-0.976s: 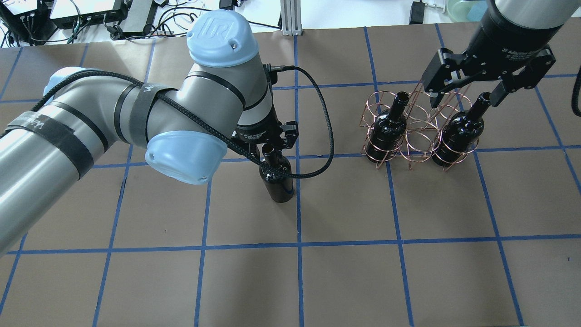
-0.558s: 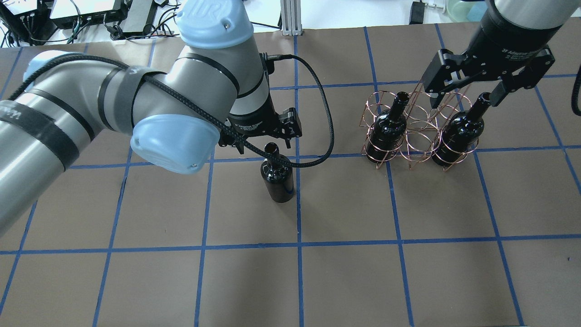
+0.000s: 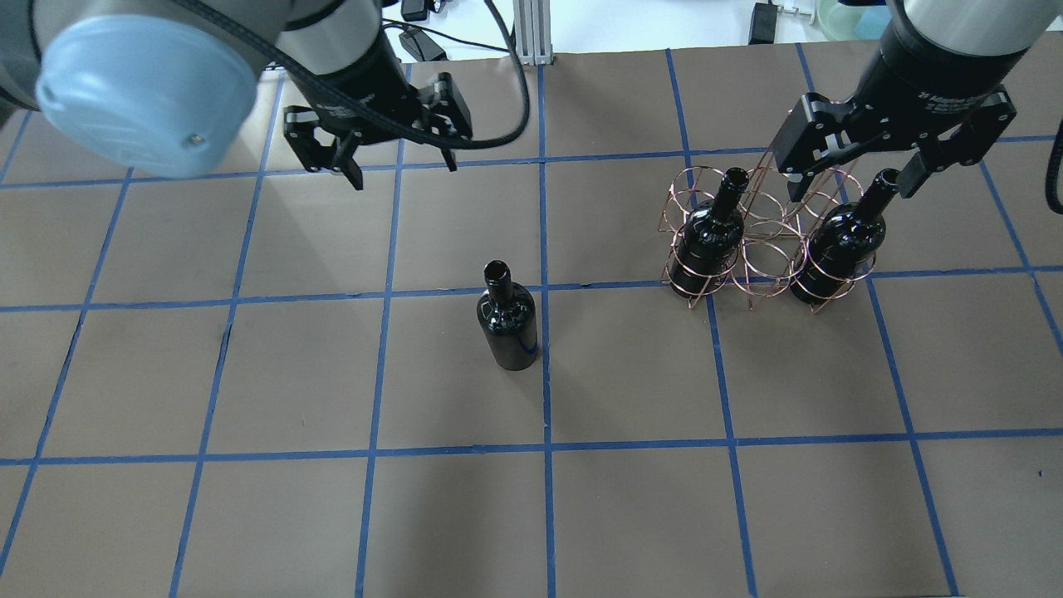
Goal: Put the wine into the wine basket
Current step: 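Set the bottle upright on the table and open the left gripper, then reach the right gripper across to the upright bottle while the left arm withdraws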
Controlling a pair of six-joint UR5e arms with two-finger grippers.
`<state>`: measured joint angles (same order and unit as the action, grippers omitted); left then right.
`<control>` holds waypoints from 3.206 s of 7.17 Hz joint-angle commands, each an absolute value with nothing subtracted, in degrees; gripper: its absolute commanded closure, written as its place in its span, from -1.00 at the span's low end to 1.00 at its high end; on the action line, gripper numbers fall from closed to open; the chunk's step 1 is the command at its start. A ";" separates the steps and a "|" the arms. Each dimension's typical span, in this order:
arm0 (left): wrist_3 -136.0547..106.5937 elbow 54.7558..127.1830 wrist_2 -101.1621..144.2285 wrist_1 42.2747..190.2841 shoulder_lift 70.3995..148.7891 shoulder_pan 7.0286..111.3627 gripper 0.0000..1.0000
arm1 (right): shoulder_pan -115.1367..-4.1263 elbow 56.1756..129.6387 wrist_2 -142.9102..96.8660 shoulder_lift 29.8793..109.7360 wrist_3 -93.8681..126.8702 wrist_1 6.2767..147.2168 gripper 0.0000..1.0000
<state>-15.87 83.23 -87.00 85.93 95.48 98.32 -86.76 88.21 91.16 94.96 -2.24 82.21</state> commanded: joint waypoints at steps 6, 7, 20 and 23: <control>-8.53 84.11 -87.80 86.57 96.07 83.50 -1.00 | -100.75 87.98 90.26 89.50 16.82 90.05 -1.00; -8.44 85.42 -88.24 86.05 96.15 82.54 -1.00 | -104.64 87.20 90.35 86.51 22.44 92.00 -1.00; -8.70 86.04 -87.10 86.31 95.89 82.26 -1.00 | -120.66 87.80 91.05 73.04 34.45 107.05 -1.00; -8.79 86.13 -87.63 86.66 95.89 82.27 -1.00 | -120.76 88.15 91.14 73.04 33.84 106.35 -1.00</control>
